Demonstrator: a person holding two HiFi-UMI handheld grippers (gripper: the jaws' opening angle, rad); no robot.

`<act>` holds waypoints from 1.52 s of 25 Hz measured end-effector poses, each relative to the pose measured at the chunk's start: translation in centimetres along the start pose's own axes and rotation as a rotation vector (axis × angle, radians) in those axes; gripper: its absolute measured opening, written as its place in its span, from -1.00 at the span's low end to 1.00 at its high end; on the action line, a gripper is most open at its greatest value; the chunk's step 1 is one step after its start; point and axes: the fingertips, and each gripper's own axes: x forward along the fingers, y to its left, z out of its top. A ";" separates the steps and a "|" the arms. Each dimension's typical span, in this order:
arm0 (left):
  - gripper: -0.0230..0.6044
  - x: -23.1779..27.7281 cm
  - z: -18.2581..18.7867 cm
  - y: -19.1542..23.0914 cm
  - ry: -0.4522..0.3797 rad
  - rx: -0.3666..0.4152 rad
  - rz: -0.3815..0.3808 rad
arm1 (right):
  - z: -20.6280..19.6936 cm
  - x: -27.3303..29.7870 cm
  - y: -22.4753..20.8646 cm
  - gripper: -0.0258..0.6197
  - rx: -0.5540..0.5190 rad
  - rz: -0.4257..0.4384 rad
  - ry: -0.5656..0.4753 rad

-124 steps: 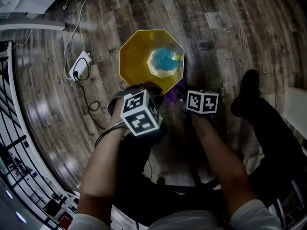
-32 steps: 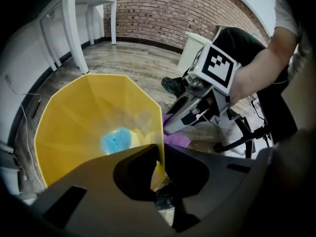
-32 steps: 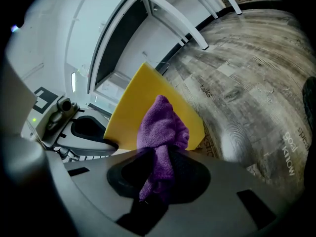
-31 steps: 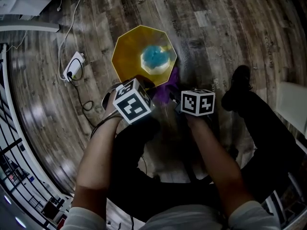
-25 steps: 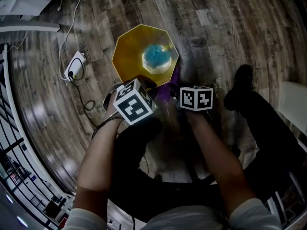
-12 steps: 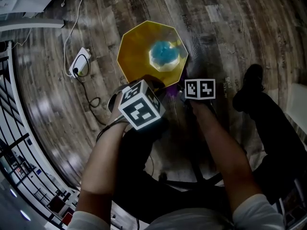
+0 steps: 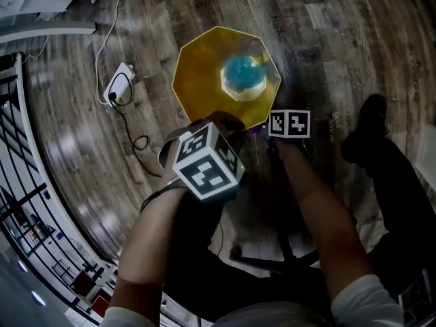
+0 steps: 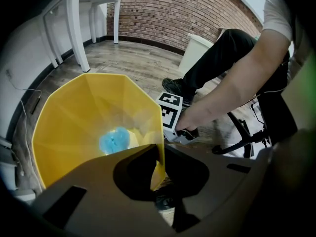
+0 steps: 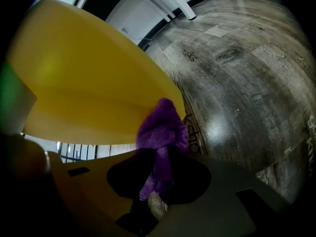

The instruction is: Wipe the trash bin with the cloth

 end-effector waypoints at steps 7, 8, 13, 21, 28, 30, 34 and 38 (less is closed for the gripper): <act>-0.81 0.2 0.0 -0.1 -0.005 0.000 0.009 | -0.3 2.1 -0.4 -0.64 0.015 -0.019 0.006; -0.81 0.2 0.0 -0.1 -0.005 -0.002 0.011 | -0.4 2.5 -0.7 -0.64 0.011 -0.030 0.009; -0.81 0.3 0.1 -0.2 -0.016 -0.013 0.016 | -0.4 3.6 -1.5 -0.64 -0.007 -0.067 0.021; -0.81 0.3 -0.3 0.1 -0.032 -0.067 0.016 | -0.3 2.7 -1.0 -0.64 0.013 -0.066 0.007; -0.80 0.3 0.5 1.2 -0.043 -0.151 0.035 | -0.4 -1.5 -0.7 -0.64 0.115 -0.019 -0.081; -0.81 0.4 0.7 1.3 -0.045 -0.175 0.039 | -0.4 -3.1 -0.4 -0.64 0.136 -0.002 -0.105; -0.80 0.2 3.1 1.6 -0.144 -0.268 0.011 | -0.6 -5.5 -0.1 -0.64 0.167 0.020 -0.138; -0.80 -1.1 4.0 1.7 -0.201 -0.247 0.021 | -1.0 -7.7 0.9 -0.64 0.173 0.042 -0.163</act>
